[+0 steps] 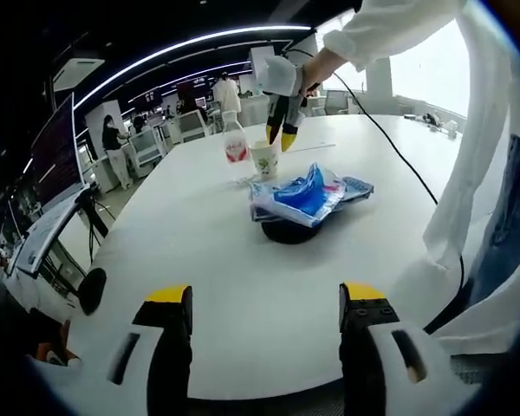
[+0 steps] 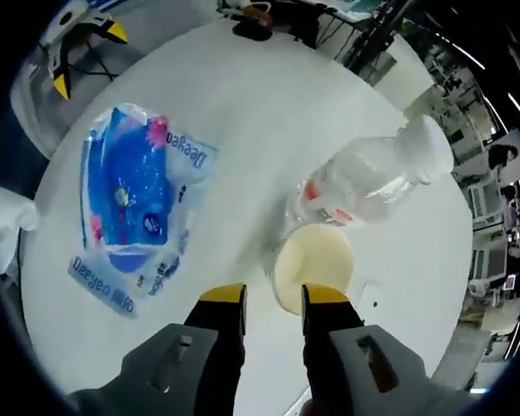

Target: Arrange the tabletop items into an orderly group along one side of the table until the central work area is clear of visible clutter.

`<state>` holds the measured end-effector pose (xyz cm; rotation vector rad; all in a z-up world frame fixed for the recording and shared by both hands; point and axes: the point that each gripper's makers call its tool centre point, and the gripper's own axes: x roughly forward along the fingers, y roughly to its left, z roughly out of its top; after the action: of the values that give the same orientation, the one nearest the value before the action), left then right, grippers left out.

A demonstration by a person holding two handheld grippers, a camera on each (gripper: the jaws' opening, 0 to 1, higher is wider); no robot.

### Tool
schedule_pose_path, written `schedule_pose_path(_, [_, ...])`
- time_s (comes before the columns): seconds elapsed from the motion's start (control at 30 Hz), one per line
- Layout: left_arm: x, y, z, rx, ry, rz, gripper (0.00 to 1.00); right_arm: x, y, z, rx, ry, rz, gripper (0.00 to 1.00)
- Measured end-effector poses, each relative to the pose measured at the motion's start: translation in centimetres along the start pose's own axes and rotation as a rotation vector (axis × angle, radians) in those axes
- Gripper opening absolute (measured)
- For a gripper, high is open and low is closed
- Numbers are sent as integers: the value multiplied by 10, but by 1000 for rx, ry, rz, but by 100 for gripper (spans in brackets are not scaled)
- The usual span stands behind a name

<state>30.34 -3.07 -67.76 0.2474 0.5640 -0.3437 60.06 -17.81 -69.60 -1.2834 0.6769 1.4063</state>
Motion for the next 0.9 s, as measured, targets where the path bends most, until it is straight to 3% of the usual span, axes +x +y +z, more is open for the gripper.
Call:
schedule_pose_path(0.1, [0,-1,0,-2,-1,-4,69,-7,1,0,18,-10,-20,26])
schedule_pose_path(0.23, [0,-1,1,-2,-5,-3,70,-15,2,4,157,-71,-35,31])
schedule_pose_path(0.53, [-1,0,3,-6,-15,1,70,-36,14,10,274,-158,-54,34])
schedule_pose_path(0.7, [-1,-1,5,-9,-23,-2,72,-43,25,8,316,-175,-59,39])
schedule_pose_path(0.9, [-1,-2,8,-21,-40,-6,76,-57,38,10,428,-246,-61,46])
